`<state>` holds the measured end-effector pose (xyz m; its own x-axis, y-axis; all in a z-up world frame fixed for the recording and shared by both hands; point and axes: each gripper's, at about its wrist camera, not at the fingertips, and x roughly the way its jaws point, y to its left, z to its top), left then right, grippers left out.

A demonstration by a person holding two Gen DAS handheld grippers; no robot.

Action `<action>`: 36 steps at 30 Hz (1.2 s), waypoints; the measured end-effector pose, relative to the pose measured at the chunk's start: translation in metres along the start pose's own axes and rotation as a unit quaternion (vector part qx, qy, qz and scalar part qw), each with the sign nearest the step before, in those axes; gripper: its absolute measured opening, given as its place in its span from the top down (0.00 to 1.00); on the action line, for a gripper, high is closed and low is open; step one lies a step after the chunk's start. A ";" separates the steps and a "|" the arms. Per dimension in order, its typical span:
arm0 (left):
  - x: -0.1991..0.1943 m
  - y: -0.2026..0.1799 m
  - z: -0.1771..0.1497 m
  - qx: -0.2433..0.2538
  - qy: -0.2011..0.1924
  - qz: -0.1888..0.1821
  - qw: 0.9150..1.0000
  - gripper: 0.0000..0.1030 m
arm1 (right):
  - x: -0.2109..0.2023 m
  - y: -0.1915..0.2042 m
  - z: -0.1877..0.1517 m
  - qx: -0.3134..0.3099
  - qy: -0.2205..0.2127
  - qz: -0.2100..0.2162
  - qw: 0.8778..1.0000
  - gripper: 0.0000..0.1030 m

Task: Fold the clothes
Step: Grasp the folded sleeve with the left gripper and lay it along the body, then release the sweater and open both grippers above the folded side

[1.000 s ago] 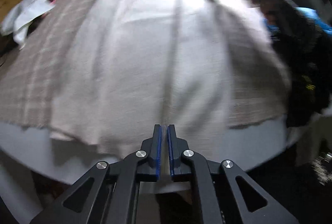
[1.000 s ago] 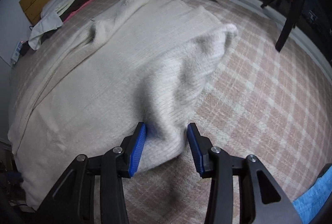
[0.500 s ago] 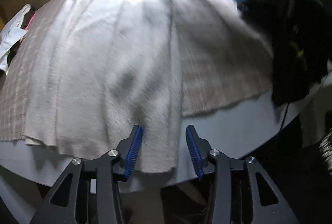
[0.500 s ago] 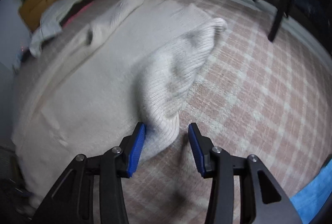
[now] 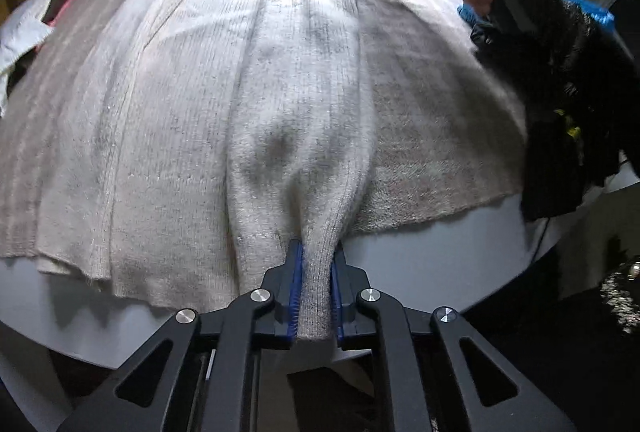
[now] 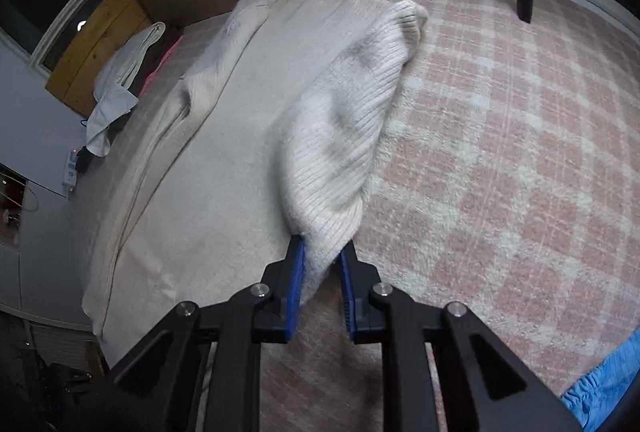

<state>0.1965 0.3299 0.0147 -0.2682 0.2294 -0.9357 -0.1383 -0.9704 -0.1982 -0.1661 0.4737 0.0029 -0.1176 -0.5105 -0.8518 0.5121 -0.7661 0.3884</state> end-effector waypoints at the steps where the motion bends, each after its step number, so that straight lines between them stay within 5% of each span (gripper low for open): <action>1: -0.004 0.008 -0.002 -0.010 -0.003 -0.015 1.000 0.90 | 0.000 0.001 0.003 0.012 0.000 0.011 1.000 0.86; 6: -0.032 0.062 -0.010 -0.096 -0.034 -0.112 0.989 0.90 | -0.022 0.004 0.022 0.091 -0.022 0.075 0.993 0.88; 8: -0.039 0.082 -0.007 -0.126 -0.050 -0.131 0.982 0.90 | -0.027 0.022 0.036 0.083 -0.027 0.067 0.994 0.89; 14: -0.043 0.128 -0.011 -0.185 -0.068 -0.121 0.973 0.90 | 0.009 0.093 0.088 0.038 -0.010 0.017 0.999 0.89; 19: -0.022 0.121 -0.021 -0.166 -0.044 -0.077 0.982 0.88 | 0.084 0.144 0.116 -0.028 0.043 -0.063 0.997 0.88; 21: -0.023 0.120 -0.020 -0.158 -0.035 -0.064 0.985 0.83 | 0.102 0.157 0.119 -0.046 0.060 -0.093 0.993 0.68; 23: -0.031 0.116 -0.019 -0.156 -0.030 -0.060 0.986 0.83 | 0.098 0.166 0.121 -0.055 0.066 -0.090 0.992 0.63; 27: -0.066 0.121 -0.023 -0.164 -0.056 -0.066 0.983 0.83 | 0.028 0.142 0.124 -0.013 -0.007 0.006 1.000 0.62; 30: -0.091 0.127 -0.018 -0.150 -0.080 -0.068 0.983 0.83 | -0.012 0.093 0.125 0.029 -0.069 -0.036 0.997 0.61; 36: -0.062 0.098 0.028 -0.074 -0.062 -0.083 0.992 0.78 | 0.002 0.015 0.121 0.082 -0.075 -0.106 0.988 0.61</action>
<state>0.1725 0.2229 0.0615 -0.3707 0.3857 -0.8449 -0.0512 -0.9168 -0.3961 -0.2618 0.4139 0.0498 -0.3377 -0.3743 -0.8636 0.3187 -0.9088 0.2692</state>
